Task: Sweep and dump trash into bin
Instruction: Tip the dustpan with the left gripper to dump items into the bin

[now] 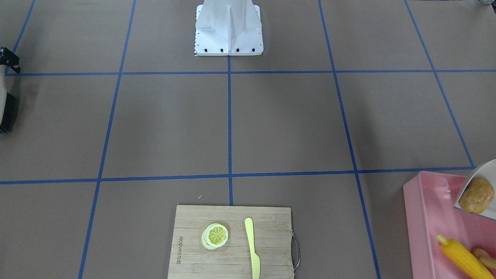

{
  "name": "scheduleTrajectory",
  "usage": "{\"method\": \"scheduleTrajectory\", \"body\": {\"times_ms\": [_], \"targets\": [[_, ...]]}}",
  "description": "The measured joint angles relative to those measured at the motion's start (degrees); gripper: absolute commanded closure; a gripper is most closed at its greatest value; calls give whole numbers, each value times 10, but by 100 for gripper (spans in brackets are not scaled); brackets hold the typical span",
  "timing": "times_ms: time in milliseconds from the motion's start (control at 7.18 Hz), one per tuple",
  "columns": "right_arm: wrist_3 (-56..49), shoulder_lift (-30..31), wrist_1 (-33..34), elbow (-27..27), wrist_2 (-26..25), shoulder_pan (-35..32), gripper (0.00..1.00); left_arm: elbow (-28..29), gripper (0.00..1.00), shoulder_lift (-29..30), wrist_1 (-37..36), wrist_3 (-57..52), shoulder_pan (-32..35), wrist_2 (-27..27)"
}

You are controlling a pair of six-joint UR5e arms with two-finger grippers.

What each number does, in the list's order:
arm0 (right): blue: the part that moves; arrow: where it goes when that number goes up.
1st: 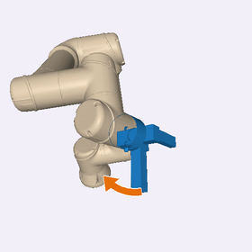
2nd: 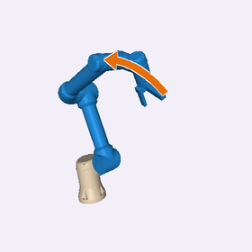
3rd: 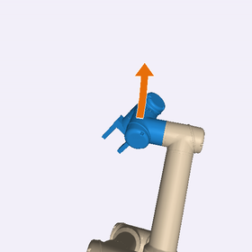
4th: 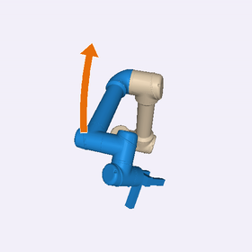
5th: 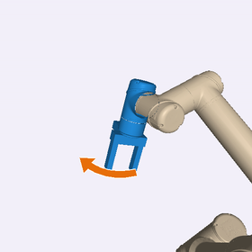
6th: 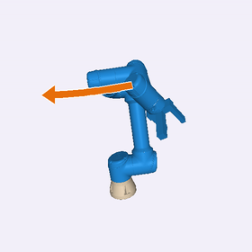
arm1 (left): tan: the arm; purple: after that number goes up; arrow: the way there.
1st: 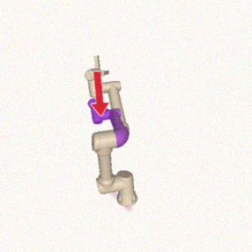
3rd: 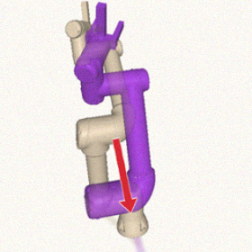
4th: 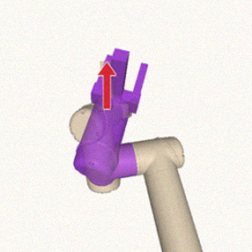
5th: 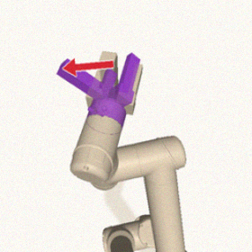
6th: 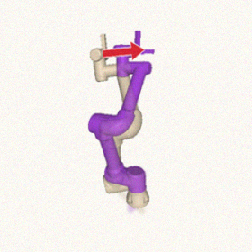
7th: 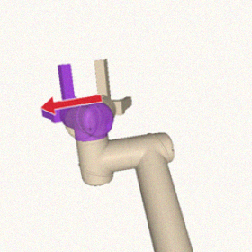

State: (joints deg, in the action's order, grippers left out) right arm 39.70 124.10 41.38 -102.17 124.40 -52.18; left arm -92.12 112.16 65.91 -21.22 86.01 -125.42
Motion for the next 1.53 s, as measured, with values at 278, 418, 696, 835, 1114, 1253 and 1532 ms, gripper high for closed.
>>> {"method": "scheduleTrajectory", "body": {"times_ms": [278,418,696,835,1114,1253,1532], "targets": [[-12,2,-4,3,21,-25,0,-5,100,8,-30,-26,-1,19],[-31,2,-4,7,34,-48,0,-14,100,8,-34,-30,6,21],[-63,-4,-1,11,47,-109,0,-42,100,7,-18,-35,33,13],[-69,-14,5,11,46,-141,0,-53,100,7,13,-37,41,1],[-105,-54,60,11,52,-200,0,-61,100,7,85,-55,31,-41],[-139,-86,120,10,63,-236,0,-64,100,7,129,-65,4,-64],[-193,-152,255,-5,89,-300,0,-78,100,9,233,-75,-73,-80]]}}
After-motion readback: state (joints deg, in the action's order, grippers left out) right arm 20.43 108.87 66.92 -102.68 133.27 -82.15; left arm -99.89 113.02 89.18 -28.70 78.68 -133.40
